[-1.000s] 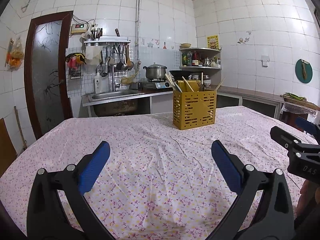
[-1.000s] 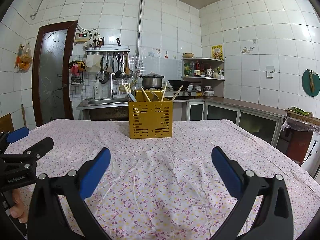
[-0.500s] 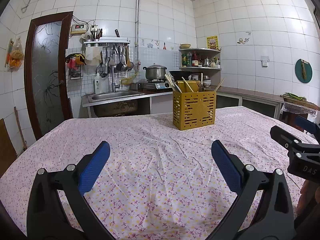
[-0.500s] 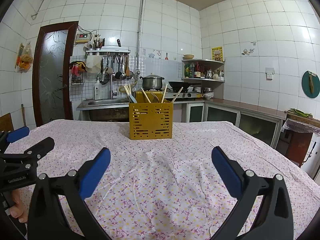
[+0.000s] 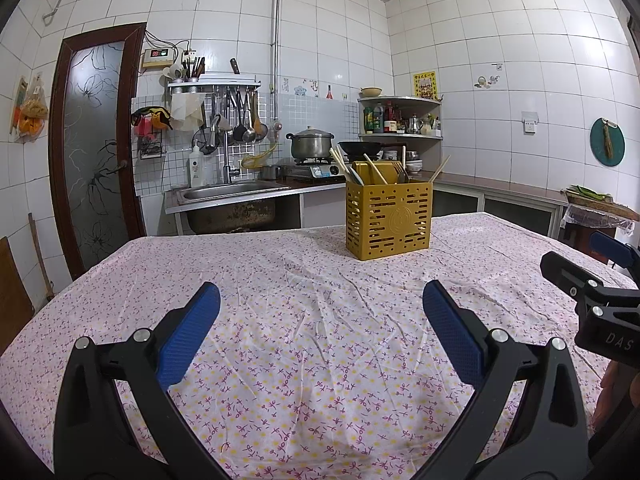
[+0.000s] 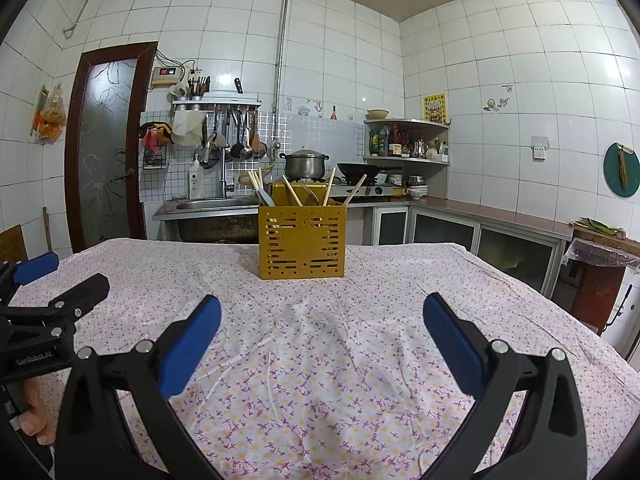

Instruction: Organize utensils

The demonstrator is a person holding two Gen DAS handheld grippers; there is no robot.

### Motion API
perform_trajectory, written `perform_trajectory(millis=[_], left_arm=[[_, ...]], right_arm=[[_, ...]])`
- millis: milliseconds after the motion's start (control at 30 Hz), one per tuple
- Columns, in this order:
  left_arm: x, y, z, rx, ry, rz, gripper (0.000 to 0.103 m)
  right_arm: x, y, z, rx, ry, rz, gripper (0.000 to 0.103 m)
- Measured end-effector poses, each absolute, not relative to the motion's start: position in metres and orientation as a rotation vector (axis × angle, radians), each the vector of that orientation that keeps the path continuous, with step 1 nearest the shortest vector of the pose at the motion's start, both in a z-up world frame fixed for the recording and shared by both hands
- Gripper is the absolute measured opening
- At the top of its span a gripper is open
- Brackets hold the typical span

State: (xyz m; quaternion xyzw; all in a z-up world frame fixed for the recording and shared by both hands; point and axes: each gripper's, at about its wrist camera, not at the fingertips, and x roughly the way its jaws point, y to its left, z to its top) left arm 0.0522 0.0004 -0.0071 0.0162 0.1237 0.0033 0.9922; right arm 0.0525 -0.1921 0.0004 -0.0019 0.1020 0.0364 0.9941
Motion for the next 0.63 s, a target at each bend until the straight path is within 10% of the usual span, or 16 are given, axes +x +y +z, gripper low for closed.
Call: perform_trajectory(millis=[633], left_arm=[[0.0529, -0.0019, -0.0073, 0.030, 0.249, 0.010, 0.098]], right_arm=[[0.0518, -0.1924, -0.0003, -0.005, 0.202, 0.073, 0.099]])
